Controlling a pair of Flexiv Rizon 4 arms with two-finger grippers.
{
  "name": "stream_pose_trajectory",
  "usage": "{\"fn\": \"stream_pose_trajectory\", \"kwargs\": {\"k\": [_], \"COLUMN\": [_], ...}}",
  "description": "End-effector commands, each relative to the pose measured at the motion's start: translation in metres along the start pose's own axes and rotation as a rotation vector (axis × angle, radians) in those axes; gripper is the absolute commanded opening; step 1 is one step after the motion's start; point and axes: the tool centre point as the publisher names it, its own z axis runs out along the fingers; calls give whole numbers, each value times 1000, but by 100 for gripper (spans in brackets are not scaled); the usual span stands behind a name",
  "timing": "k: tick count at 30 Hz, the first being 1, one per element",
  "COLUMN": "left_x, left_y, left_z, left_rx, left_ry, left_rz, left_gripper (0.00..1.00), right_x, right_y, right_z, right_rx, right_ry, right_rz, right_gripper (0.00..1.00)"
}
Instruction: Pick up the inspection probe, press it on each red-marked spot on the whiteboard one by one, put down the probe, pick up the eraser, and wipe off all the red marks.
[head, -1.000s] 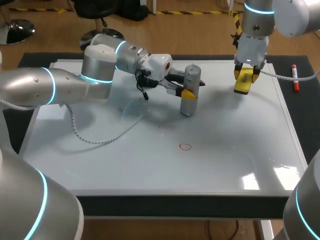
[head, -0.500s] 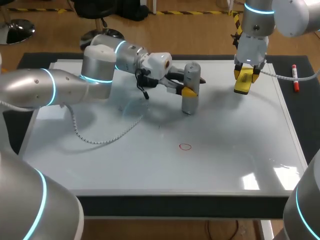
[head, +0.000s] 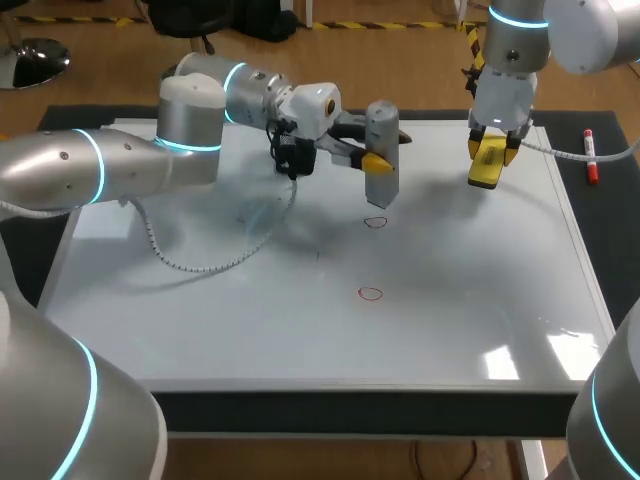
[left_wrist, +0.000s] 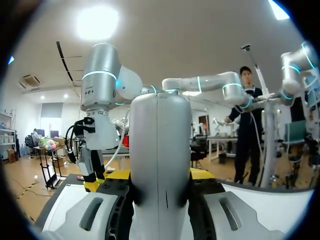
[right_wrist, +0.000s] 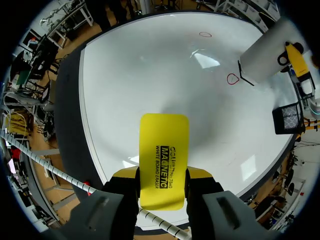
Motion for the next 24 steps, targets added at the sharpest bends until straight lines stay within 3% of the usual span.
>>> {"fn": "stream_pose_trajectory", "kwargs": {"k": [1,11,24], "left_x": [10,3,7], "left_y": [-14,-26,-41], "left_z": [-4,-45,-124], "left_rx": [-57,-71,-112], "left_ry": [-50,-189,-441], "left_rz": [4,13,27], "left_gripper": [0,0,0], "right_x": [0,0,0], "right_y": [-1,-1,-1], "right_z": [-1,-1,-1], "right_rx": [1,1,1], "right_ry": [3,3,3], "right_rz": [-2,-2,-2], "right_gripper": [0,0,0]}}
